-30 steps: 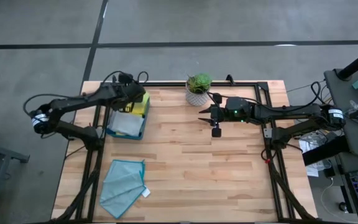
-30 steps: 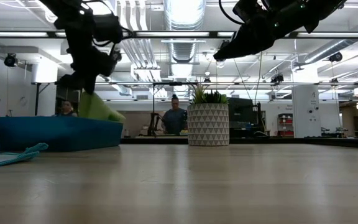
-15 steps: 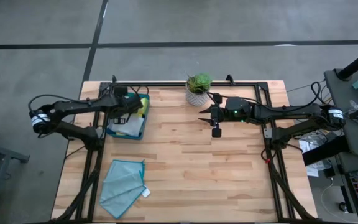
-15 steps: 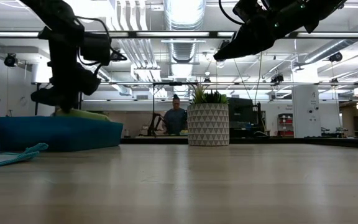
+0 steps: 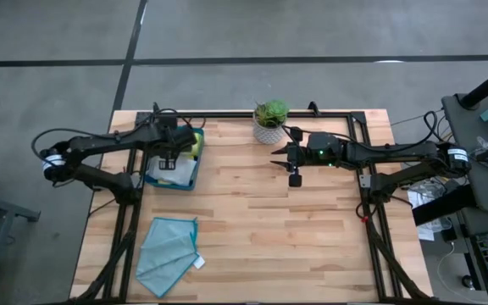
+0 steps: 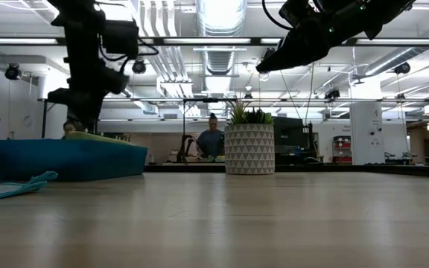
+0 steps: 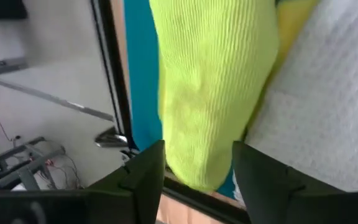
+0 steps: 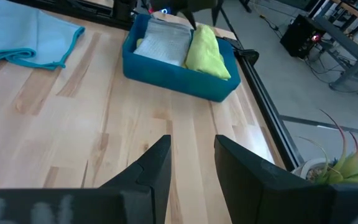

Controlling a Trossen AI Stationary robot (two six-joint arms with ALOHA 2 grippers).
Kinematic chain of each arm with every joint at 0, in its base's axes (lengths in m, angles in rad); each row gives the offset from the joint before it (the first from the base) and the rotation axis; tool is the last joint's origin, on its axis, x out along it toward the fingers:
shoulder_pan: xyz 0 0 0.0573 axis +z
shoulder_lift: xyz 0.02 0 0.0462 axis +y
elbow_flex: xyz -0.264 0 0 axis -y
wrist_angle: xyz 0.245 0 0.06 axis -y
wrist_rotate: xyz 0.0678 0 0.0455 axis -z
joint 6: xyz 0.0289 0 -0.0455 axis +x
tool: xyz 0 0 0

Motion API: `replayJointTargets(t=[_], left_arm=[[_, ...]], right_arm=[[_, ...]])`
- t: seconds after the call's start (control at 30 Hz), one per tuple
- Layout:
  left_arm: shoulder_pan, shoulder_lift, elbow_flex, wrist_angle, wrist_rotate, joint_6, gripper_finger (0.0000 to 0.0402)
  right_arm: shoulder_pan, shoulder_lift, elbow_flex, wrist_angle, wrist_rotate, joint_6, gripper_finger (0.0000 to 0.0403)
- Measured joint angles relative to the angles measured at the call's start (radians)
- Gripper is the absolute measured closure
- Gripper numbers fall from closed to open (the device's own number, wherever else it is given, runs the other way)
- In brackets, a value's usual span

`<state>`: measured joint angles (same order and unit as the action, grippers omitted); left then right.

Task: Fold microfiber towels
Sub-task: Put the folded green towel into the blue bin

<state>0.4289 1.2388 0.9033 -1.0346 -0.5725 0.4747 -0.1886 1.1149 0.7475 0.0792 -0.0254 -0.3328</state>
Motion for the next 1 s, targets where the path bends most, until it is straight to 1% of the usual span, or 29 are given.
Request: replayJointTargets(t=[0.03,0.1,0.17,0.23,0.3,0.4,0.53,0.67,0.83,0.9,1.0], left_arm=[[-0.009,0.0,0.009,0.002,0.01,-0.001,0.0229],[-0.025,0.002,0.023,0.007,0.066,-0.025,0.0228],[-0.039,0.011,0.03,0.029,0.135,-0.084,0.0228],[-0.057,0.03,0.03,0.041,0.16,-0.156,0.0228],[-0.074,0.06,0.03,0.042,0.134,-0.217,0.0228],[-0.091,0.116,0.03,0.044,0.117,-0.232,0.0228],[-0.1,0.2,0.035,0.059,0.112,-0.189,0.0228],[-0.102,0.251,0.051,0.061,0.049,-0.134,0.0228],[-0.105,0.247,0.067,0.059,0.039,-0.125,0.0224],[-0.11,0.234,0.067,0.054,0.039,-0.125,0.0213],[-0.118,0.218,0.067,0.055,0.037,-0.127,0.0182]], right_arm=[[0.0,0.0,0.0,0.0,0.0,0.0,0.0289],[0.0,0.0,0.0,-0.001,0.0,0.0,0.0289],[0.0,0.0,0.0,-0.004,0.0,0.0,0.0289],[0.0,0.0,0.0,-0.008,0.0,-0.001,0.0289],[0.0,0.0,0.0,-0.014,0.0,-0.005,0.0289],[0.0,0.0,0.0,-0.016,0.0,-0.006,0.0289],[0.0,0.0,0.0,-0.019,0.0,-0.006,0.0289],[0.0,0.0,0.0,-0.021,0.0,-0.008,0.0289],[0.0,0.0,0.0,-0.023,0.0,-0.008,0.0289],[0.0,0.0,0.0,-0.023,0.0,-0.01,0.0289],[0.0,0.0,0.0,-0.023,0.0,-0.011,0.0289]])
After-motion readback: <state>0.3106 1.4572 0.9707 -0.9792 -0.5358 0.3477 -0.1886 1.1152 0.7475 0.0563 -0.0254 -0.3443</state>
